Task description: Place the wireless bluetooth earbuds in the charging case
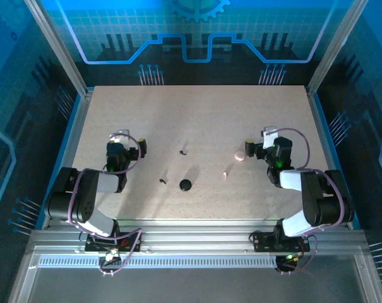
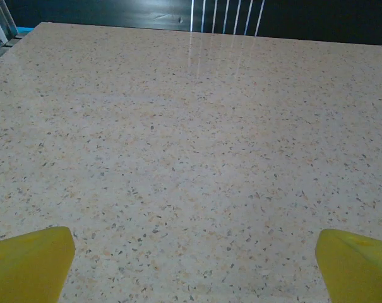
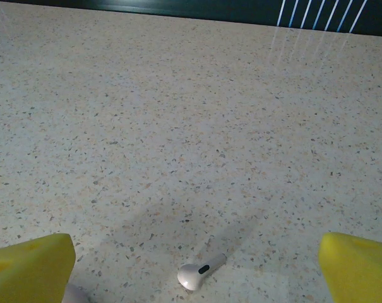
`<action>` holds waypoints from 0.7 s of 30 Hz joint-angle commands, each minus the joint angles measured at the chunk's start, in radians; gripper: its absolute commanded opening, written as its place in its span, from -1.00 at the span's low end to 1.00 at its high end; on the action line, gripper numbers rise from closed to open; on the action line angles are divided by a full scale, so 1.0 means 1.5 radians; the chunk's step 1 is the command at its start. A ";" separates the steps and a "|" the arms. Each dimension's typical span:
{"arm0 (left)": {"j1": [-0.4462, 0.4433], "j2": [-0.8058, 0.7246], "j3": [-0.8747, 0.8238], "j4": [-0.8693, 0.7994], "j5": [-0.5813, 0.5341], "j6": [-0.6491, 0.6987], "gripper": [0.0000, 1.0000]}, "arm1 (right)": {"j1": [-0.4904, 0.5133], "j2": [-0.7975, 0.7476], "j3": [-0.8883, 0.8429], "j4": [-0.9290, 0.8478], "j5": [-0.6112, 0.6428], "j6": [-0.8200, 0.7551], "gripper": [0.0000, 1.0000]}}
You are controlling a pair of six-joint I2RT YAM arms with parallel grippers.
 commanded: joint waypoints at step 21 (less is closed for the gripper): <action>0.007 0.004 0.013 -0.001 0.015 0.011 0.98 | 0.008 0.004 0.005 0.004 -0.006 -0.006 0.99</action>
